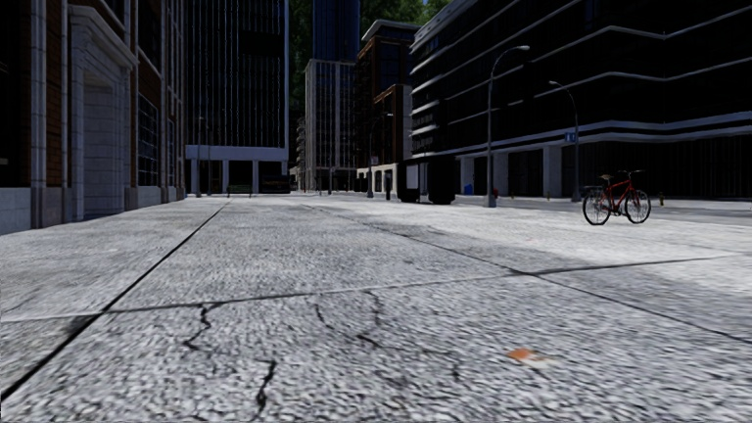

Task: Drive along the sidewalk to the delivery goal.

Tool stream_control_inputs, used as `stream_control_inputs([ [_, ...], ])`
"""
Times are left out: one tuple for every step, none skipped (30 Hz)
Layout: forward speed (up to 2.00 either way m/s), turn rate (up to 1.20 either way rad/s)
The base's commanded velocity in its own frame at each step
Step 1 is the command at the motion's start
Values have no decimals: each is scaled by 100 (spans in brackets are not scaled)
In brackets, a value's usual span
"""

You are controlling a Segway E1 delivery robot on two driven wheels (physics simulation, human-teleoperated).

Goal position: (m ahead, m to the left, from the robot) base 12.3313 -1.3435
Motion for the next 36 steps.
stream_control_inputs([
  [200,0],
  [200,0],
  [200,0],
  [200,0],
  [200,0],
  [200,0],
  [200,0],
  [200,0],
  [200,0],
  [200,0],
  [200,0],
  [200,0],
  [200,0],
  [200,0],
  [200,0],
  [200,0],
  [200,0],
  [200,0],
  [200,0],
  [200,0],
  [200,0],
  [200,0],
  [200,0],
  [200,0],
  [200,0],
  [200,0],
  [200,0],
  [200,0],
  [200,0],
  [200,0],
  [200,0],
  [200,0],
  [200,0],
  [200,0],
  [200,0],
  [200,0],
])
